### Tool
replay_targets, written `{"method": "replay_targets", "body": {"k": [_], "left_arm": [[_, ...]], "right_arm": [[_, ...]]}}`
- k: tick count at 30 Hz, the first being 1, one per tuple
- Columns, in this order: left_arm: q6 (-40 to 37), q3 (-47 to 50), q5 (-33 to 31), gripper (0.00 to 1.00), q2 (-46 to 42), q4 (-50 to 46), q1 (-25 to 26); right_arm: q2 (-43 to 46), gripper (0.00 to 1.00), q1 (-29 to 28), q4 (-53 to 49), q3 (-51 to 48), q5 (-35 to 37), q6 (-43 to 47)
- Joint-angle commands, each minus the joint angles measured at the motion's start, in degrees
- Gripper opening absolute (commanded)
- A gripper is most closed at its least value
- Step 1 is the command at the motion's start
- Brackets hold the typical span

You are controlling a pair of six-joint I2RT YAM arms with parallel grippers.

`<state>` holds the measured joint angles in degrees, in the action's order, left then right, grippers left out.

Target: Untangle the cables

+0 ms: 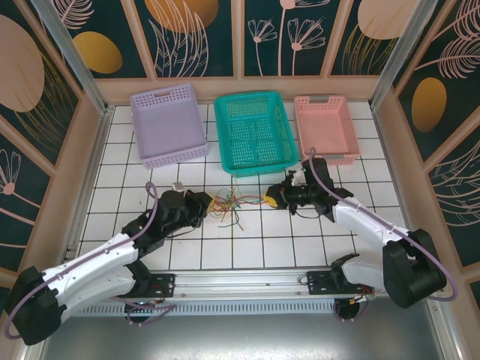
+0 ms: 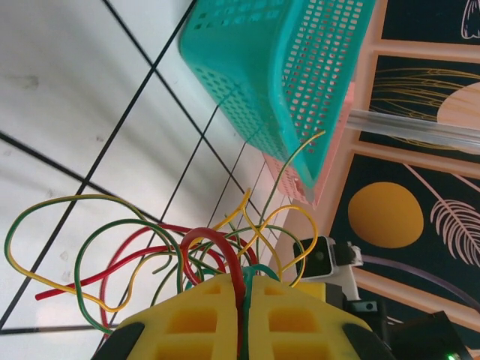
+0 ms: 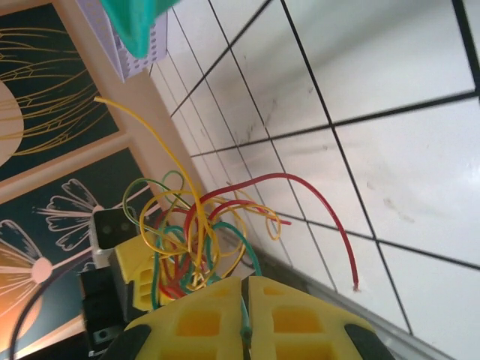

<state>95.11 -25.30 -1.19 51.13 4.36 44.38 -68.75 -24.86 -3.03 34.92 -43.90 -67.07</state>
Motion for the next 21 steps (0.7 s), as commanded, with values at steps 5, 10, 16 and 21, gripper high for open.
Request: {"method": "replay_targets", "body": {"k": [5, 10, 16, 21], "left_arm": [[-12.2, -2.5, -5.2, 0.0, 5.0, 0.0, -2.5], [-24.3, -3.0, 5.3, 0.0, 10.7, 10.4, -2.4], [-34.3, -7.7, 7.9, 0.0, 13.2, 2.5, -2.5], [-36.5, -8.9, 8.7, 0.0, 13.6, 1.1, -2.5]], "right_arm": [[-3.3, 0.1, 1.5, -9.3, 1.4, 6.2, 9.3], [-1.0, 0.45, -1.1, -17.9, 7.0, 12.3, 23.1], [8.5, 0.49, -2.7, -23.4, 12.3, 19.9, 40.1], [5.6, 0.54, -6.2, -26.1, 14.2, 20.7, 49.3]]}}
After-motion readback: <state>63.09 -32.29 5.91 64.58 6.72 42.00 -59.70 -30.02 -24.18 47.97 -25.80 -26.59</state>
